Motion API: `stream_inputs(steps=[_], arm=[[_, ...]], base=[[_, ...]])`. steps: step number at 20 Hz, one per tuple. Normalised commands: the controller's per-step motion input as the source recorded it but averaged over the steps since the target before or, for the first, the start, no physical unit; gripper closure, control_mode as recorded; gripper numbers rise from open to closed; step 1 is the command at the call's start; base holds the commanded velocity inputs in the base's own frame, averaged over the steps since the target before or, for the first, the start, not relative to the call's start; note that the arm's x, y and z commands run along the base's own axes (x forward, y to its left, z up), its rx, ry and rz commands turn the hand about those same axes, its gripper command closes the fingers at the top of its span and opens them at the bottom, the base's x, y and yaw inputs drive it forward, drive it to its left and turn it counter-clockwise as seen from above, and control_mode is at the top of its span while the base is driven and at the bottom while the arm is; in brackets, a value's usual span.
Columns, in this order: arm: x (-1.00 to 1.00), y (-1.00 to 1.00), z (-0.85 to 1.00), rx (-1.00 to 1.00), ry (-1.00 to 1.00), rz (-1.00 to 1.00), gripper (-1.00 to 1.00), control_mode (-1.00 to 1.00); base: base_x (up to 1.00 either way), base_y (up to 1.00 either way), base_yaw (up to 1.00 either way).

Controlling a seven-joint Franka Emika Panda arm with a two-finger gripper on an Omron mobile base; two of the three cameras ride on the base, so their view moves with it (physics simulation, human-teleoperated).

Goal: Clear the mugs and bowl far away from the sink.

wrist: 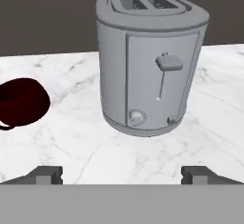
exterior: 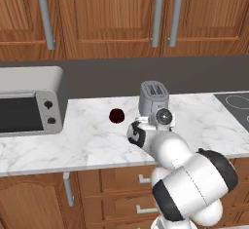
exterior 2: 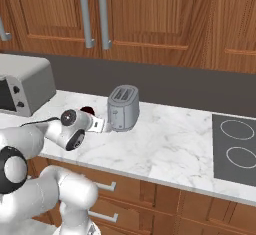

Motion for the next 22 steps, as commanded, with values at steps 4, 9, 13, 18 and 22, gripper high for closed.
stream_inputs(steps=[4, 9, 13, 18, 22], arm=[[-0.21, -0.12, 1.00, 0.06, 0.19, -0.15, -1.00, -1.00], [-0.23, -0.05, 1.00, 0.07, 0.23, -0.09, -1.00, -1.00], [-0.46, -0.01, 0.90, 0.05, 0.29, -0.05, -1.00, -1.00], [-0.94, 0.00, 0.16, 0.00, 0.06, 0.00, -1.00, -1.00], [-1.00, 0.00, 0.00, 0.00, -0.04, 0.00, -1.00, -1.00]], base=[[0.00, 0.00, 0.00], [0.00, 0.00, 0.00], [0.00, 0.00, 0.00], [0.00, 0.00, 0.00], [0.00, 0.00, 0.00]])
